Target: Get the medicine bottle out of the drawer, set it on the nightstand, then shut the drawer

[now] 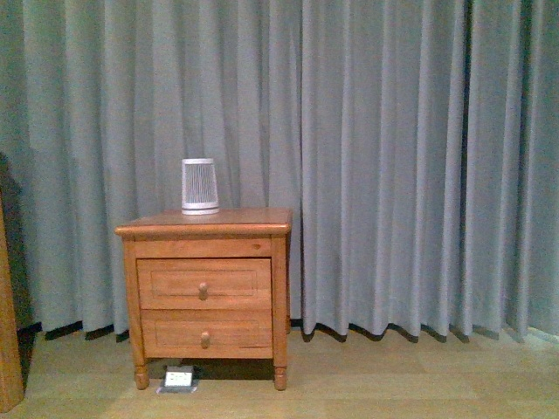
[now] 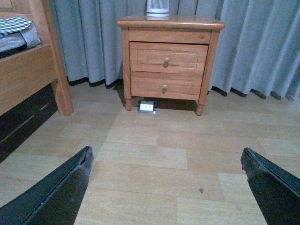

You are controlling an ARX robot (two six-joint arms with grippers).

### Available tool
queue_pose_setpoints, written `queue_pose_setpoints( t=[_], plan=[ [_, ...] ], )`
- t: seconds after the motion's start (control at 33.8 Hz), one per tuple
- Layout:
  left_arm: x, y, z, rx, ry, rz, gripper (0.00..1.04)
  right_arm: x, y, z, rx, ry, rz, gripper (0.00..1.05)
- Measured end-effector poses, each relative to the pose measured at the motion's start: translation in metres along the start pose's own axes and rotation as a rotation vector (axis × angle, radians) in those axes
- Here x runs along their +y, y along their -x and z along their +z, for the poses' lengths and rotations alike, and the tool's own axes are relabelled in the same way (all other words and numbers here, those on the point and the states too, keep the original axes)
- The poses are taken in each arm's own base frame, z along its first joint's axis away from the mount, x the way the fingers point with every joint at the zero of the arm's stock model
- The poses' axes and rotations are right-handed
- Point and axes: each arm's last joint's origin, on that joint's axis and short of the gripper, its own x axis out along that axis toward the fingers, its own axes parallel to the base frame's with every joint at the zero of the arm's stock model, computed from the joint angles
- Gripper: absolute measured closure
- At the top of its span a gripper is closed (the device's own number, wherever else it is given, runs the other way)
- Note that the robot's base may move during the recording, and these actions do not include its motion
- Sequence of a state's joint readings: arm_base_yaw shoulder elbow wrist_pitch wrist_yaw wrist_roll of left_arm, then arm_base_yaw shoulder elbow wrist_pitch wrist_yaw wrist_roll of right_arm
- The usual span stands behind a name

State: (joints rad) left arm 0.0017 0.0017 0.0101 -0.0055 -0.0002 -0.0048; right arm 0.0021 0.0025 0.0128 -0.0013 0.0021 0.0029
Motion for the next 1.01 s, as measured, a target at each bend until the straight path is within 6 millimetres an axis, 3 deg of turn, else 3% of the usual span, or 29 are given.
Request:
queue_pose_setpoints(
  t=[1.01],
  plan=[
    [0.0,0.0,0.0,0.0,0.0,0.0,0.07,0.0,0.0,0.0,0.0,0.0,0.0,0.07]
  ],
)
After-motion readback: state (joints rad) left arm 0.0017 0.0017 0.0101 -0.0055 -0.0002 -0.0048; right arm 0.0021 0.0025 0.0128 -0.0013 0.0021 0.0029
